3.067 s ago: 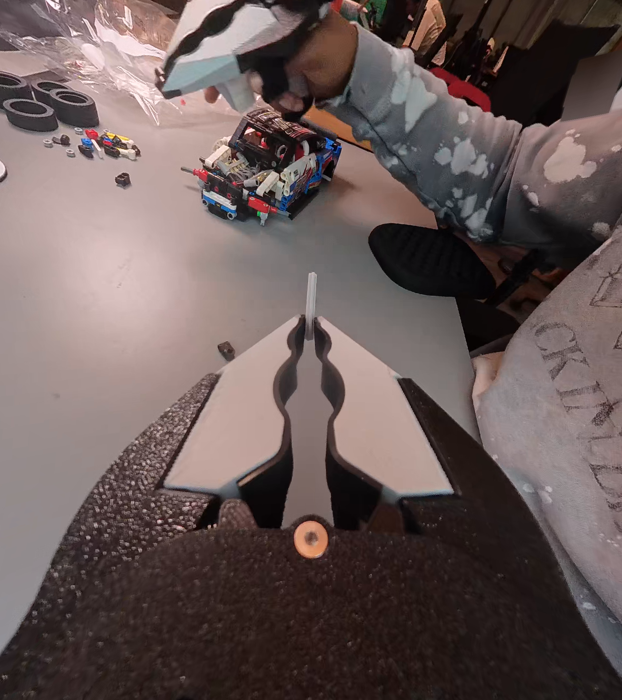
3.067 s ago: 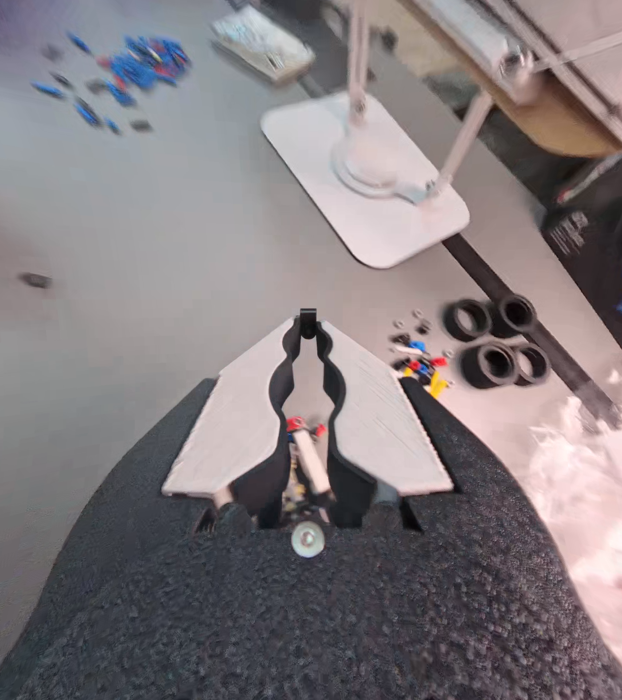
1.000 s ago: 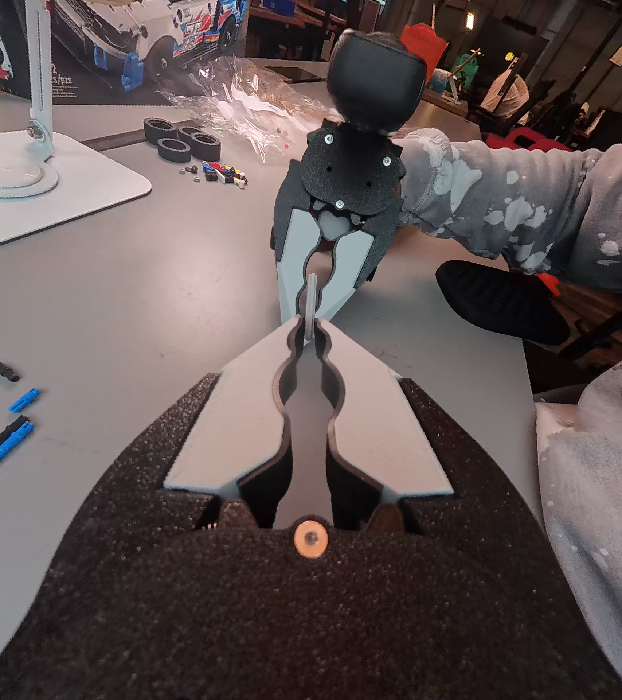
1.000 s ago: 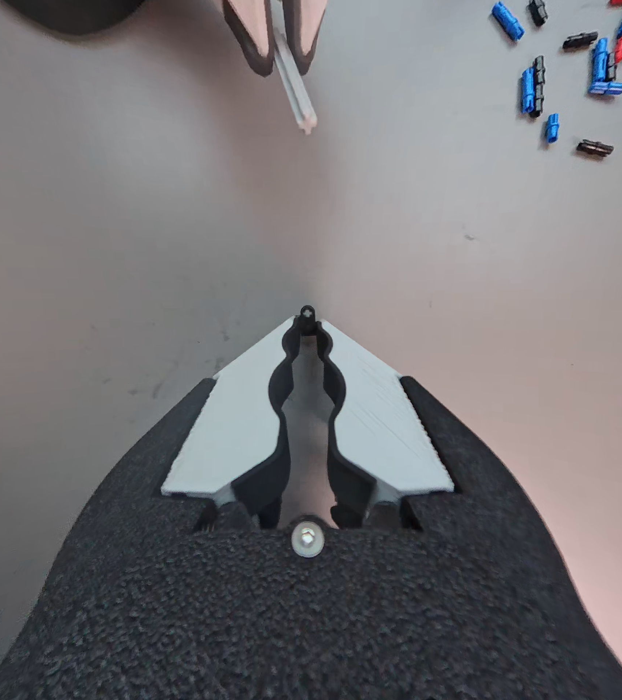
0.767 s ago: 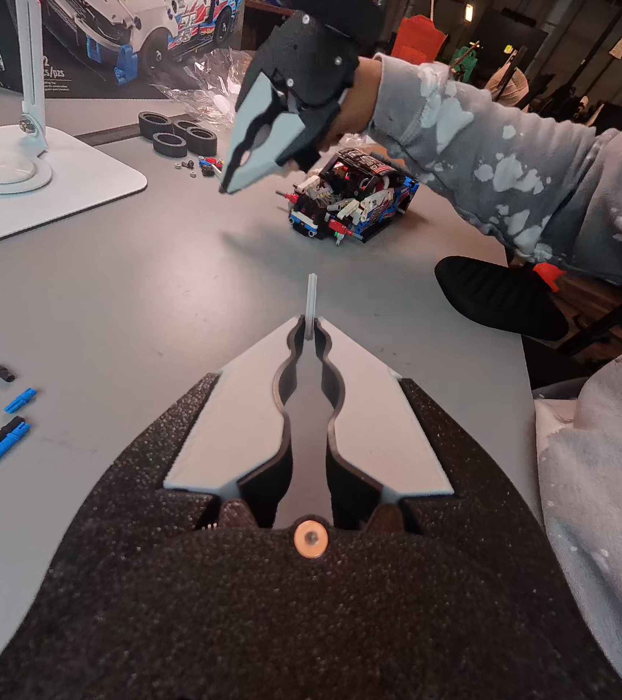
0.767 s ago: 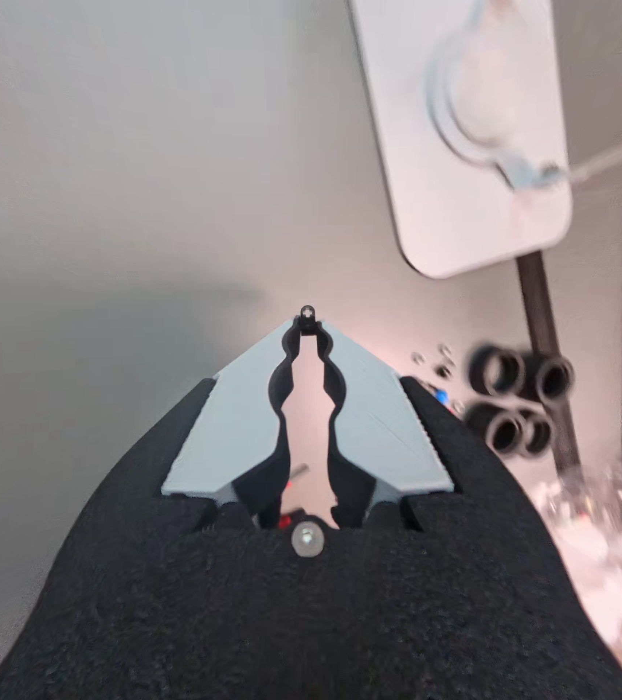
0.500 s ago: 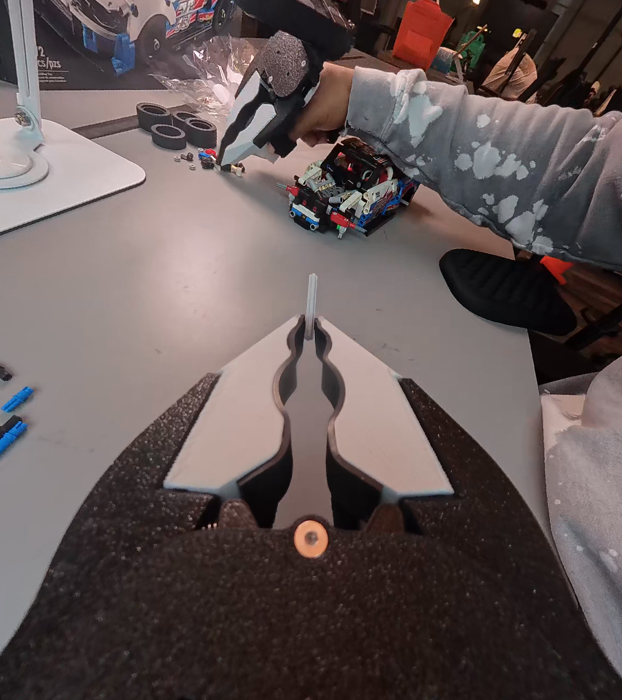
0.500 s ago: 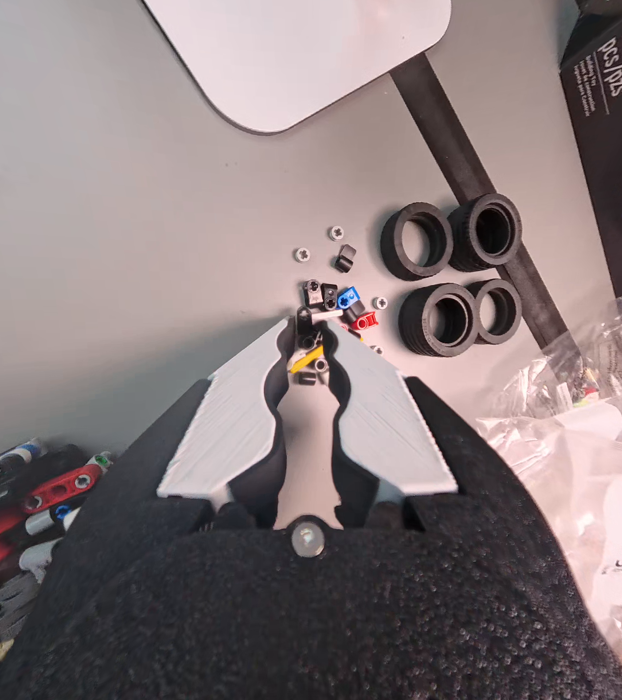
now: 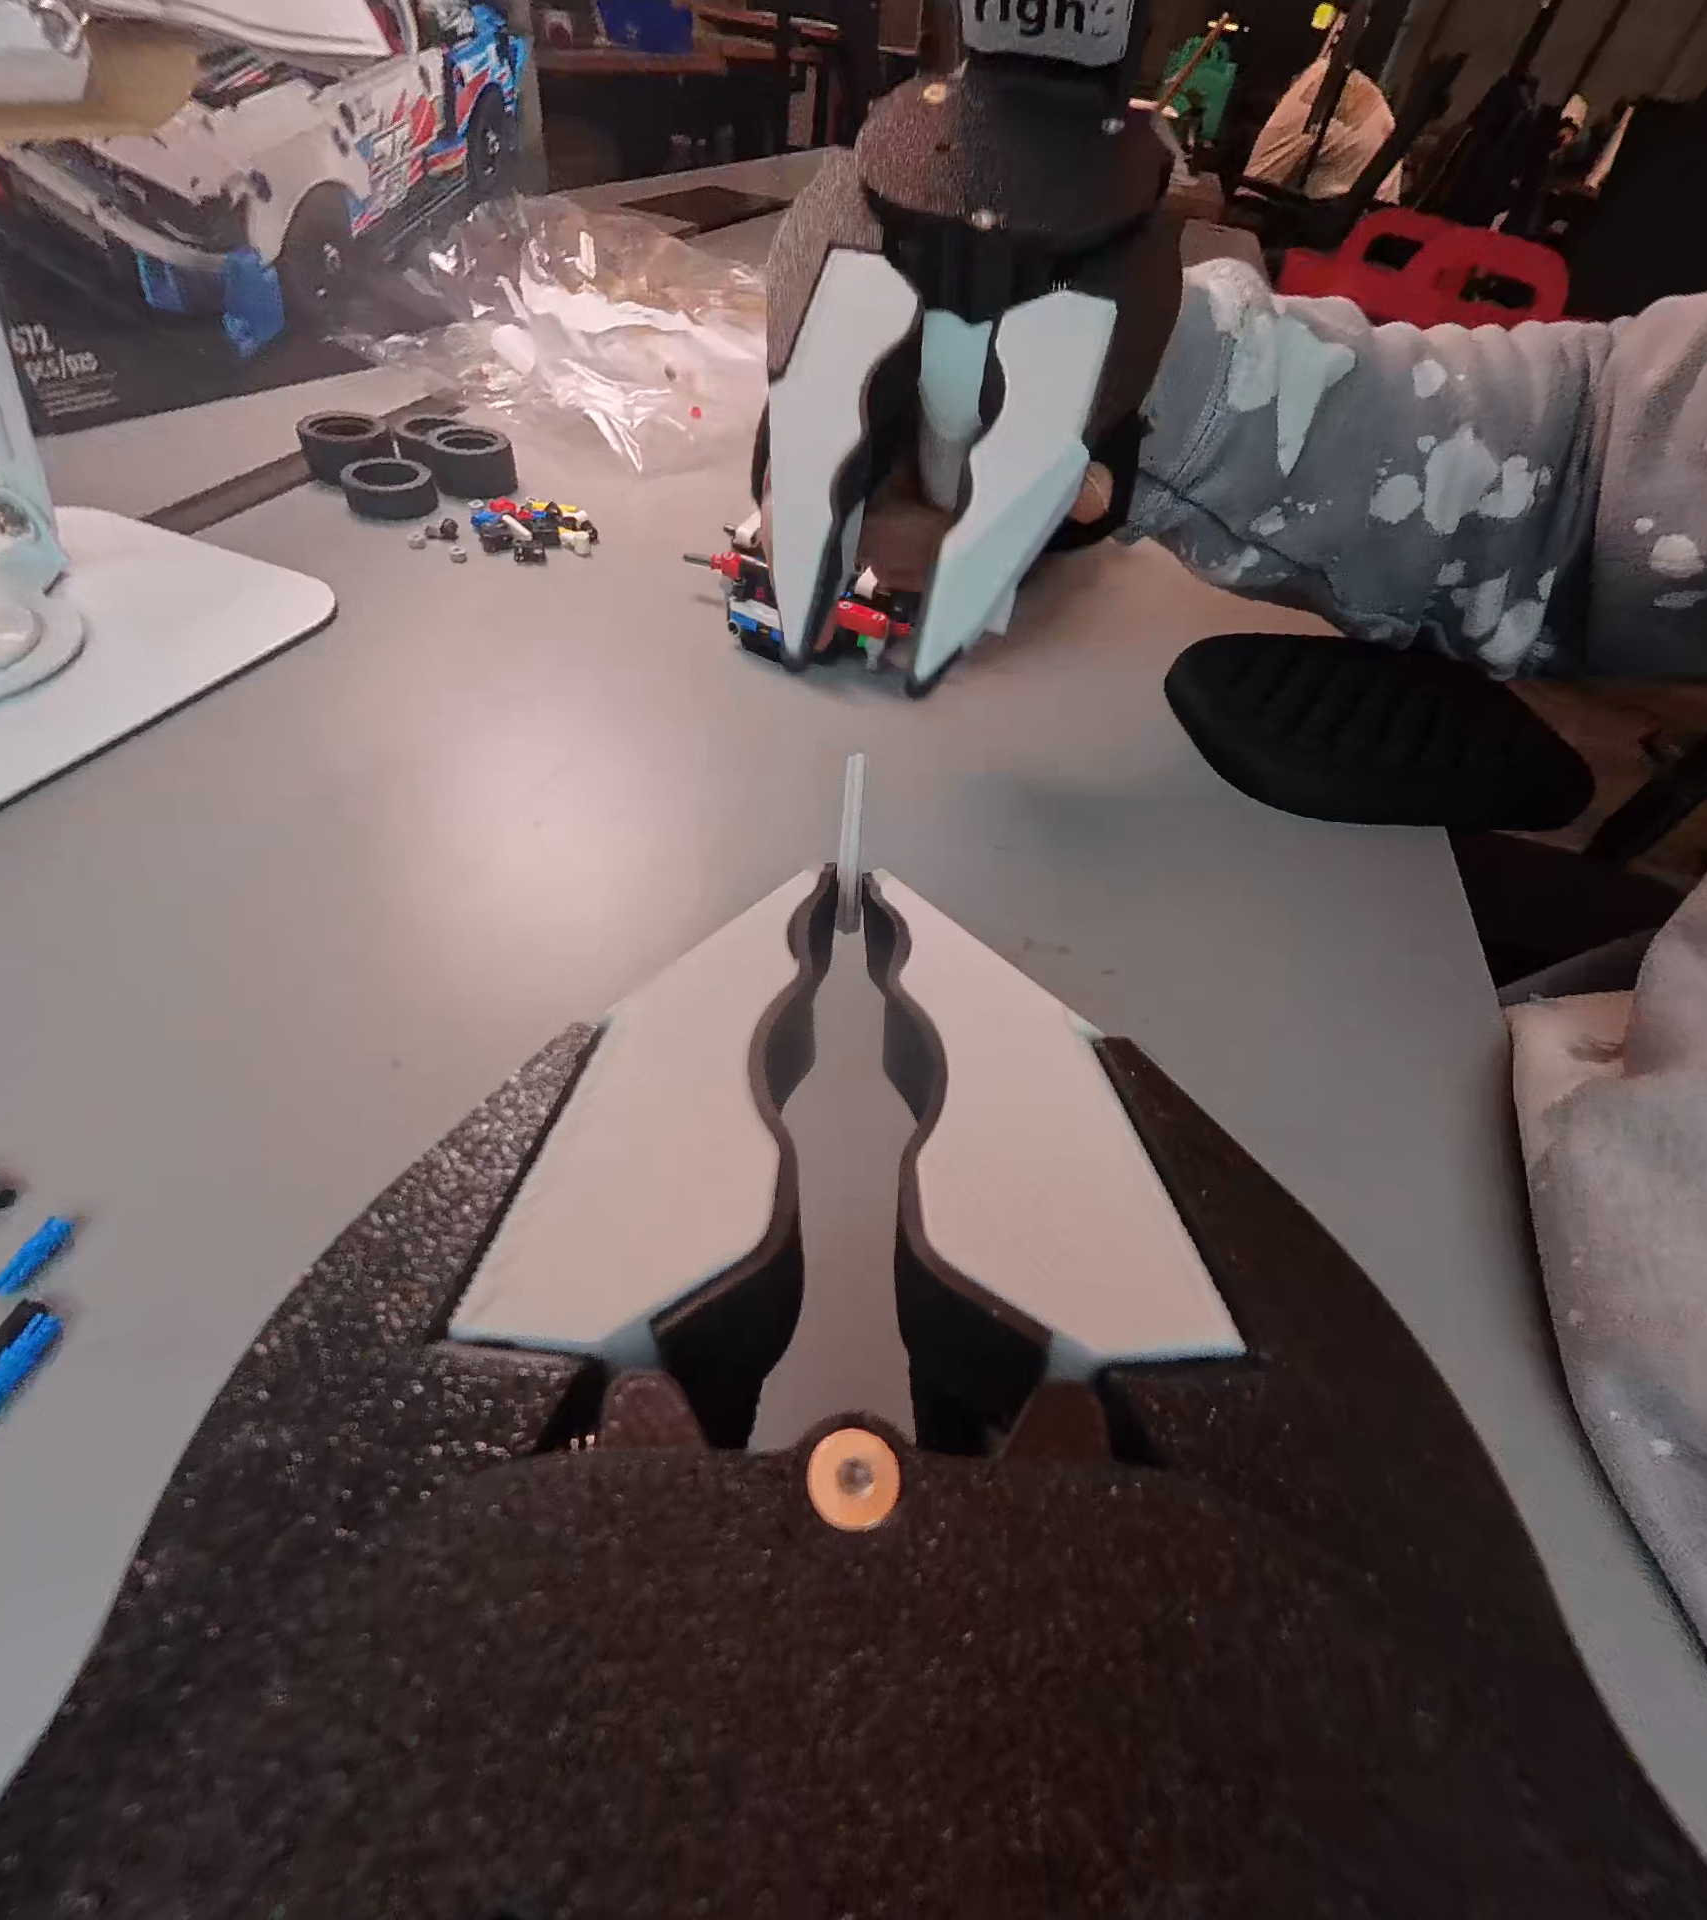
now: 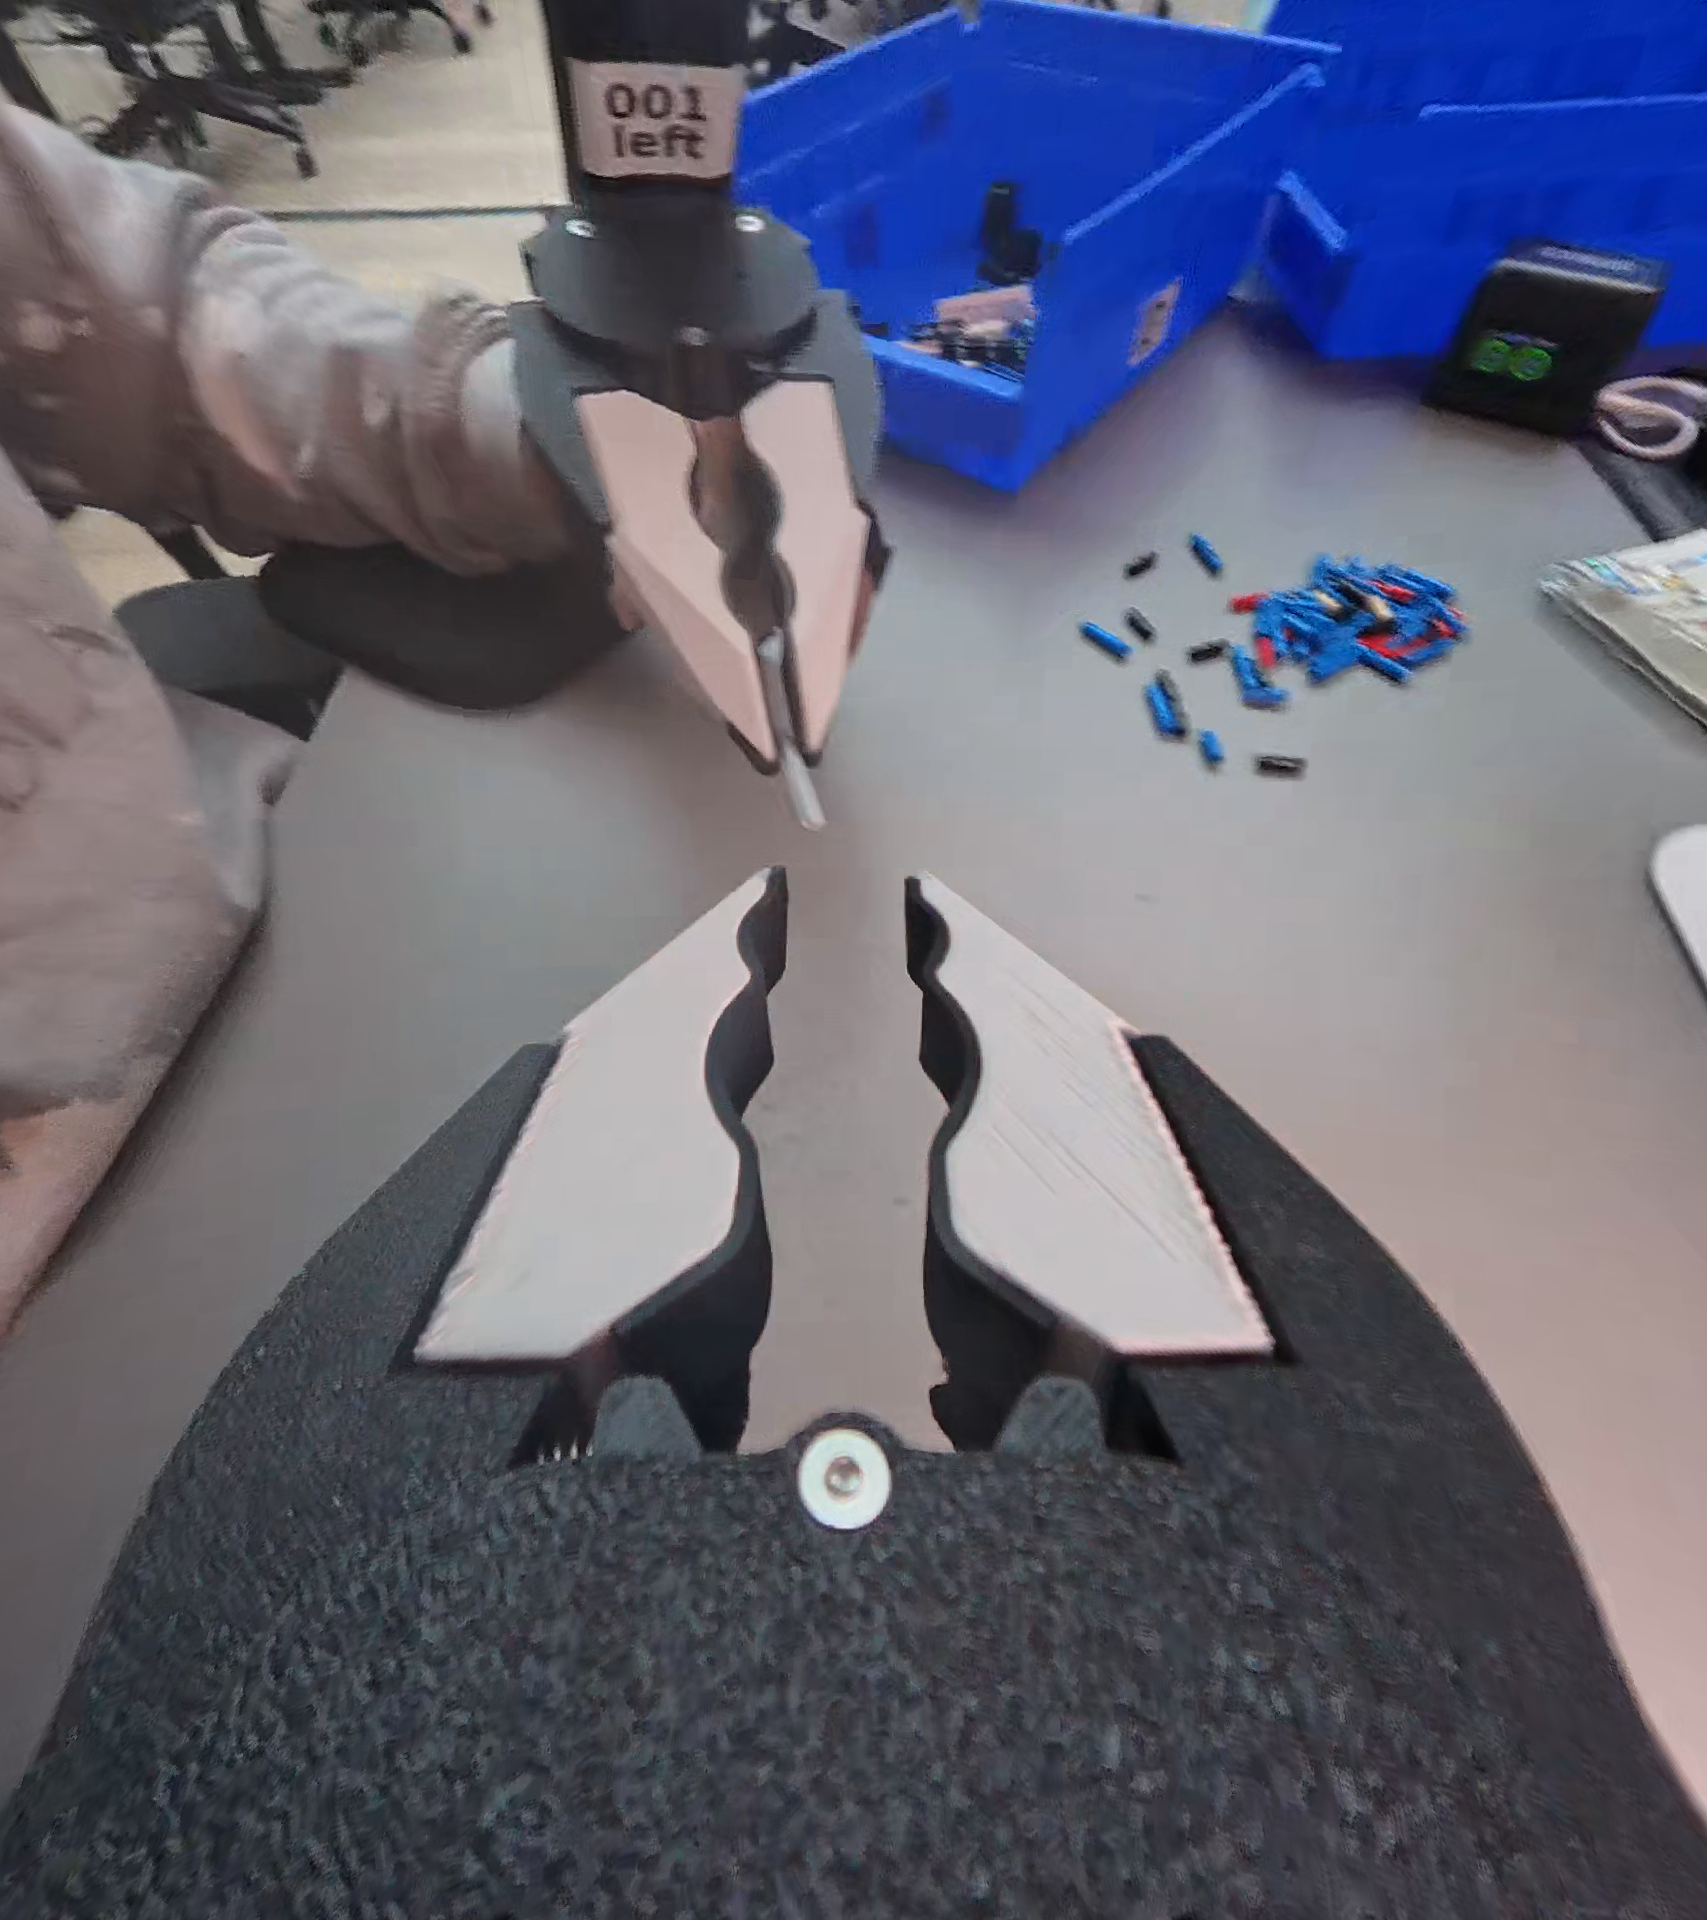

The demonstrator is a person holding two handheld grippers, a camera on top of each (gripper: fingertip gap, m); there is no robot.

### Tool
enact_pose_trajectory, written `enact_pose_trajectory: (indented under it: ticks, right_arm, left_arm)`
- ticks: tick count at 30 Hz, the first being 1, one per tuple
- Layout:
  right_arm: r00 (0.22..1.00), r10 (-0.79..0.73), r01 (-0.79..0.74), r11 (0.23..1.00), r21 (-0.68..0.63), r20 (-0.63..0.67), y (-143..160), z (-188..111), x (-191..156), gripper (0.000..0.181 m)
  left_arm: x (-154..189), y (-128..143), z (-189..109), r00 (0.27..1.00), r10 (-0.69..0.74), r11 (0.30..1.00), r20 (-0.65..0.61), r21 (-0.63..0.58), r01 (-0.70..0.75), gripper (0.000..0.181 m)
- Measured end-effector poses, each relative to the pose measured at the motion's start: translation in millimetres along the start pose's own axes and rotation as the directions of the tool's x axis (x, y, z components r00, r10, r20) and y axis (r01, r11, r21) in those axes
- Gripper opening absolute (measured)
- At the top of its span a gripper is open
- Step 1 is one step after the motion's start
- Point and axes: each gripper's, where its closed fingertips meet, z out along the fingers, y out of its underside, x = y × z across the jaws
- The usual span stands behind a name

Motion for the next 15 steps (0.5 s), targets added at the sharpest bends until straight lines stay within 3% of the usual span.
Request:
enact_pose_trajectory:
  ticks: [1, 4, 6, 15]
  right_arm:
    - [0.999, -0.019, 0.018, 1.000, 0.012, 0.031, -2, 9, -13, 0.022]
    - [0.995, -0.009, 0.003, 0.998, 0.058, 0.104, -7, 22, -34, 0.018]
    - [0.997, -0.016, 0.012, 0.998, 0.061, 0.072, -5, 23, -31, 0.009]
    - [0.998, -0.039, 0.033, 0.993, 0.117, 0.052, -7, 17, -37, 0.004]
  left_arm:
    - [5, -1, 1, 0.999, 0.037, 0.999, -0.007, 0.004, -0.037, 0.003]
    - [13, -2, 4, 0.989, 0.145, 0.989, 0.010, 0.004, -0.145, 0.005]
    - [19, -6, 4, 0.980, 0.200, 0.979, 0.010, 0.022, -0.201, 0.004]
    - [29, -13, 3, 0.954, 0.300, 0.952, 0.024, 0.053, -0.301, 0.004]
